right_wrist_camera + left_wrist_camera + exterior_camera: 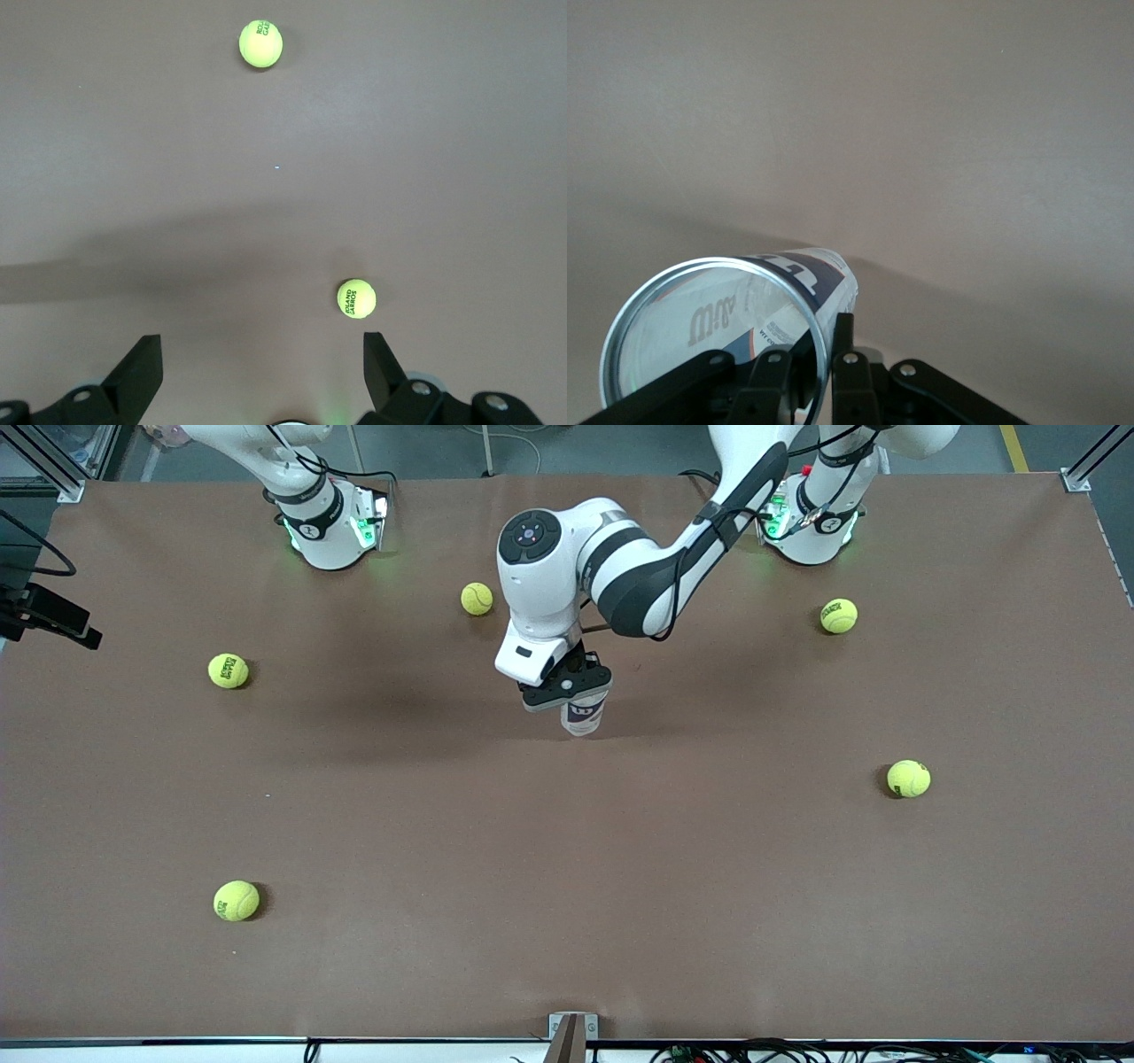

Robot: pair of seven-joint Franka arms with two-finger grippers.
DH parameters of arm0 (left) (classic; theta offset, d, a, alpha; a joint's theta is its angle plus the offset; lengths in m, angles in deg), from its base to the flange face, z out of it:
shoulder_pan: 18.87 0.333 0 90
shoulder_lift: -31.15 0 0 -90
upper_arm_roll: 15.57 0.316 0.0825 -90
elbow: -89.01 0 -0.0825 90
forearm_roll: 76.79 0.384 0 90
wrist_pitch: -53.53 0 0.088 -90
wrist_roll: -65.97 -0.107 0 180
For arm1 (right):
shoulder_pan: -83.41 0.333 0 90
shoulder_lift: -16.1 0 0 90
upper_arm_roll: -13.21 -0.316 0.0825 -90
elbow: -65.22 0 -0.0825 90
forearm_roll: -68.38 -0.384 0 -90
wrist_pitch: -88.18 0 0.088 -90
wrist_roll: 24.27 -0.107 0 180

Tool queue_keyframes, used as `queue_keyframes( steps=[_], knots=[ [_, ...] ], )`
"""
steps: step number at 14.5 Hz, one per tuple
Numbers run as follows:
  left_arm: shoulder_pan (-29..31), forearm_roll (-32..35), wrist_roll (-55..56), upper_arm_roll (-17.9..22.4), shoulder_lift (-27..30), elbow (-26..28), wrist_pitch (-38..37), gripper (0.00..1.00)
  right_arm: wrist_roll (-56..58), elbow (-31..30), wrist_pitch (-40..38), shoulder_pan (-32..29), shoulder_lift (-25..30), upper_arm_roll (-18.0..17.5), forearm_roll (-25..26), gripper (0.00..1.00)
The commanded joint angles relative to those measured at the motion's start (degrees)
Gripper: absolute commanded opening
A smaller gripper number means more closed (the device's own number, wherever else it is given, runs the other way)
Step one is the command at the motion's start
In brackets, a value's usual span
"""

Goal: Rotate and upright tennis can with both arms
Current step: 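Lower the upright can onto the table with the left gripper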

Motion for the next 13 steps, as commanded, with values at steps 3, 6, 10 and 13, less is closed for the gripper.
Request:
queue_keyframes(
  steps=[3, 6, 10, 13],
  knots=[
    [-3.28, 1.18, 0.65, 2.38, -2.31, -3.03, -1.55, 0.00, 0.16, -0.69, 0.03, 0.67, 1.39, -0.07, -0.54, 1.00],
    [-3.19, 1.09, 0.56, 2.38, -2.75, -3.47, -1.20, 0.11, 0.16, -0.60, 0.21, 0.85, 1.39, -1.21, 0.08, 1.00],
    [-3.19, 1.00, 0.65, 2.38, -3.10, -3.38, -0.84, 0.19, 0.16, -0.69, 0.03, 0.85, 1.39, -1.66, 0.26, 1.00],
    [-2.93, 0.83, 0.65, 2.38, -2.58, -3.47, -0.84, 0.32, 0.16, -0.69, 0.03, 0.85, 1.39, -1.75, 0.34, 1.00]
  ],
)
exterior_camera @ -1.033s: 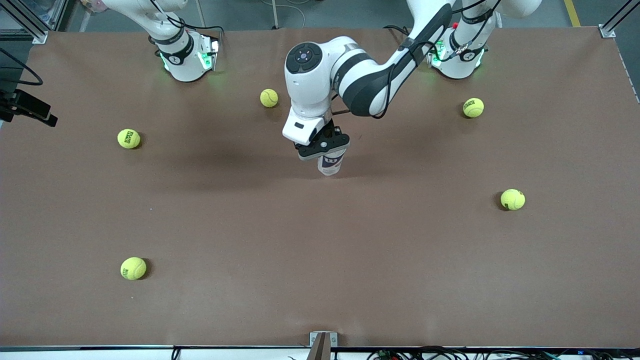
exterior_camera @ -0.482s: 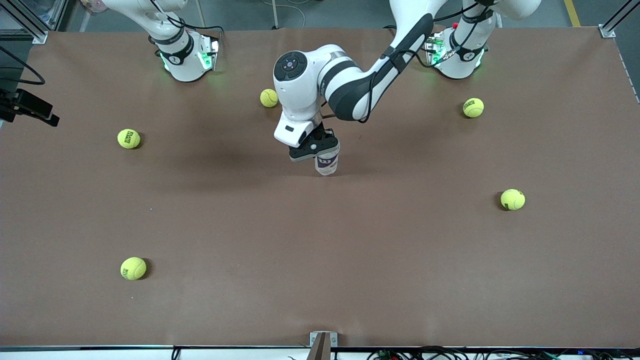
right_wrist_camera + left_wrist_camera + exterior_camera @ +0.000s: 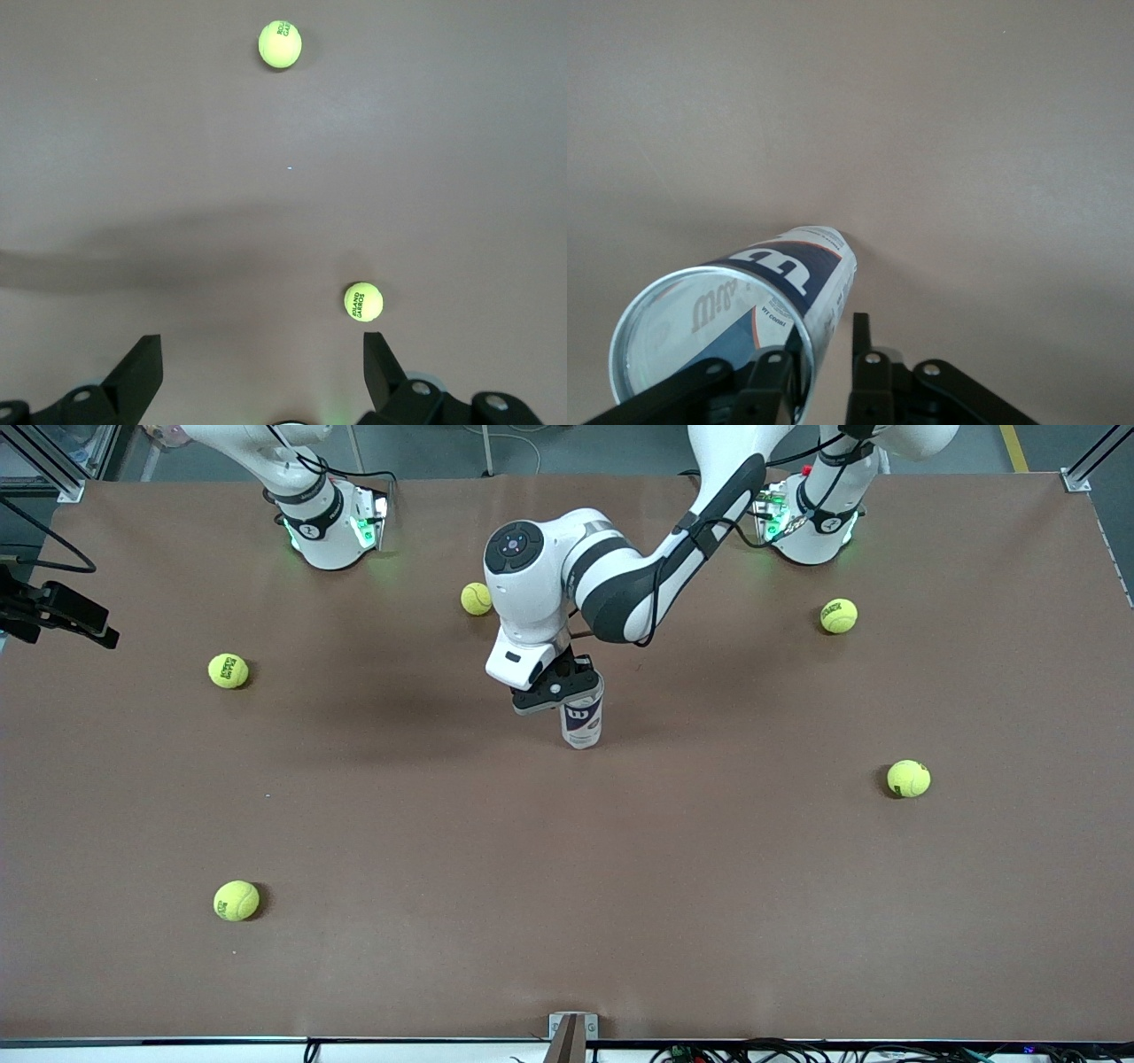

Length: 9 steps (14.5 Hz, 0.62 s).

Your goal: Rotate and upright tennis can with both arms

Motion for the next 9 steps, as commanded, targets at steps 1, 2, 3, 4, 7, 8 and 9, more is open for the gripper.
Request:
queue_keyframes(
  steps=[1, 2, 3, 4, 7, 8, 9],
  knots=[
    [-0.14, 0.82, 0.56, 0.32, -0.01, -1.81, -0.85, 0.47, 0.13, -0.78, 0.09, 0.51, 1.34, 0.16, 0.32, 1.00],
    [-0.05, 0.82, 0.64, 0.23, 0.43, -1.81, -0.85, 0.61, 0.13, -0.78, 0.00, 0.51, 1.34, 0.16, 0.32, 1.00],
    [0.04, 0.91, 0.64, 0.31, 1.13, -1.81, -0.85, 0.74, 0.13, -0.78, 0.09, 0.51, 1.34, 0.16, 0.32, 1.00],
    [0.21, 1.00, 0.47, 0.40, 2.18, -1.81, -1.28, 0.90, 0.13, -0.78, 0.18, 0.59, 1.34, 0.16, 0.32, 1.00],
    [0.30, 1.00, 0.38, 2.33, 6.31, -1.81, -1.72, 1.00, 0.13, -0.69, 0.18, 0.59, 1.34, -0.28, 0.32, 1.00],
    [0.65, 1.00, -0.05, 3.47, 8.06, -1.81, -2.42, 1.00, 0.13, -0.69, 0.18, 0.59, 1.34, -0.28, 0.32, 1.00],
    [1.09, 1.17, -0.41, 4.44, 9.56, -1.81, -3.38, 1.00, 0.13, -0.69, 0.18, 0.59, 1.34, -0.37, 0.32, 1.00]
  ],
)
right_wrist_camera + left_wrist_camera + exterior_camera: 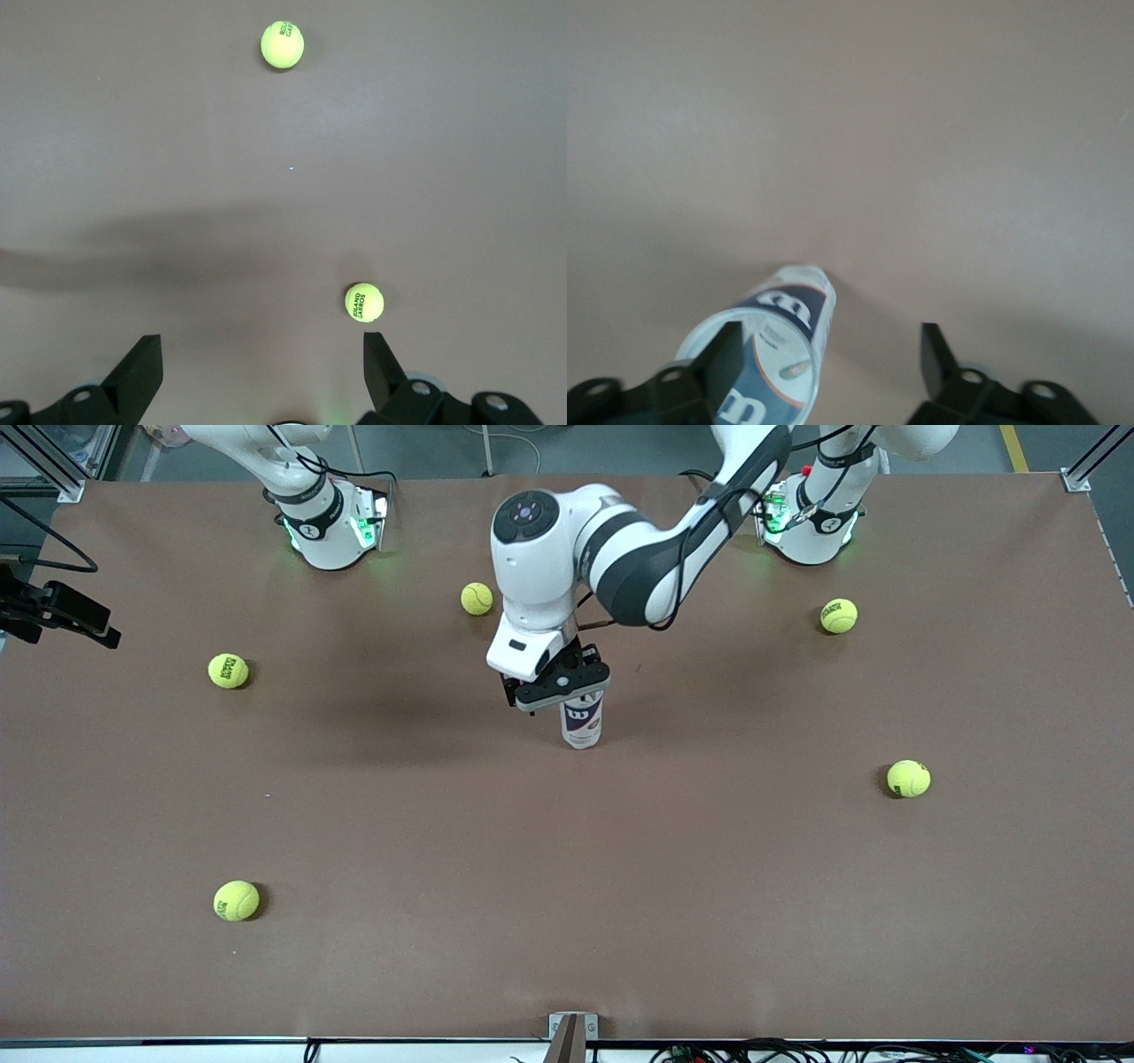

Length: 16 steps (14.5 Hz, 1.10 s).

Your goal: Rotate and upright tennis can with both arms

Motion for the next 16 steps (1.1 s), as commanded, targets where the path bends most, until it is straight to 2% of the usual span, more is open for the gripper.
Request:
queue_keyframes(
  steps=[1, 4, 12, 16],
  knots=[
    [1.22, 1.16, -1.68, 2.29, 5.49, 0.92, -3.37, 1.00, 0.13, -0.74, 0.17, 0.58, 1.34, 0.03, 0.32, 1.00],
    [4.03, 0.98, -9.23, 3.70, 10.33, 1.10, -7.32, 1.00, -0.14, -0.74, 0.17, 0.49, 1.34, 0.03, 0.32, 1.00],
    [20.37, -1.46, -32.07, 3.26, 17.10, 1.89, -15.93, 1.00, -0.67, -0.74, -0.10, 0.40, 1.34, 0.03, -0.56, 1.00],
    [28.80, -4.19, -44.29, 3.26, 21.05, 3.55, -16.56, 1.00, -0.75, -0.83, -0.36, 0.40, 1.34, 0.03, -0.74, 1.00]
  ],
)
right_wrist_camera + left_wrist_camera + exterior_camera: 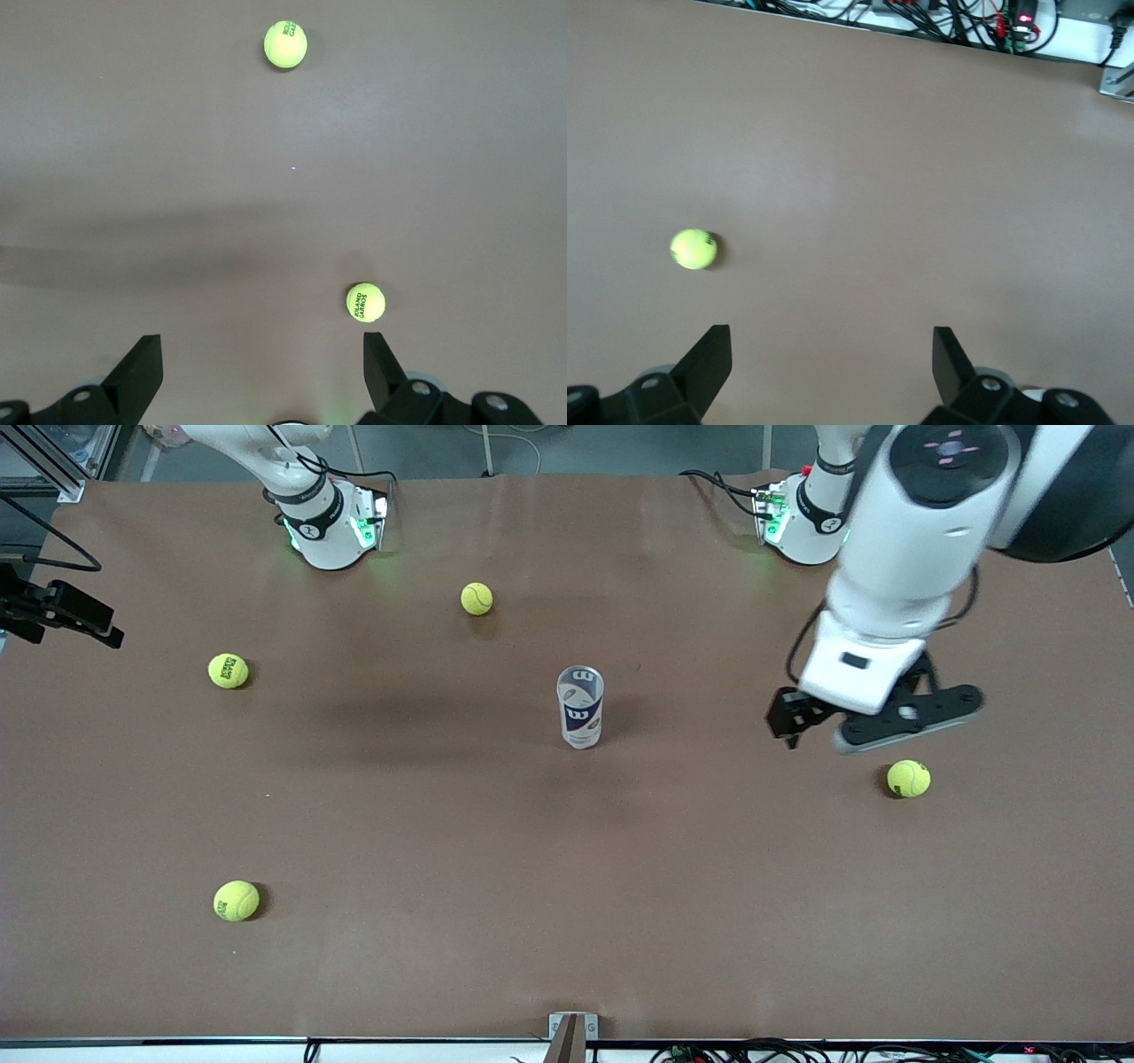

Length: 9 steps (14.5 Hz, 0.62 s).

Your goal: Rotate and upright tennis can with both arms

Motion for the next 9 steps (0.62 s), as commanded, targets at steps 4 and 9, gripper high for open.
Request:
queue_keyframes(
  steps=[4, 9],
  knots=[
    [12.72, -5.81, -20.40, -0.56, 7.16, 4.39, -2.27, 1.00, -0.62, -0.87, 0.18, 0.48, 1.33, 0.23, -0.77, 1.00],
    [18.98, -9.77, -33.17, -0.56, 10.14, 5.62, -4.12, 1.00, -0.36, -0.87, 1.41, 0.48, 1.33, 0.23, -0.77, 1.00]
  ],
)
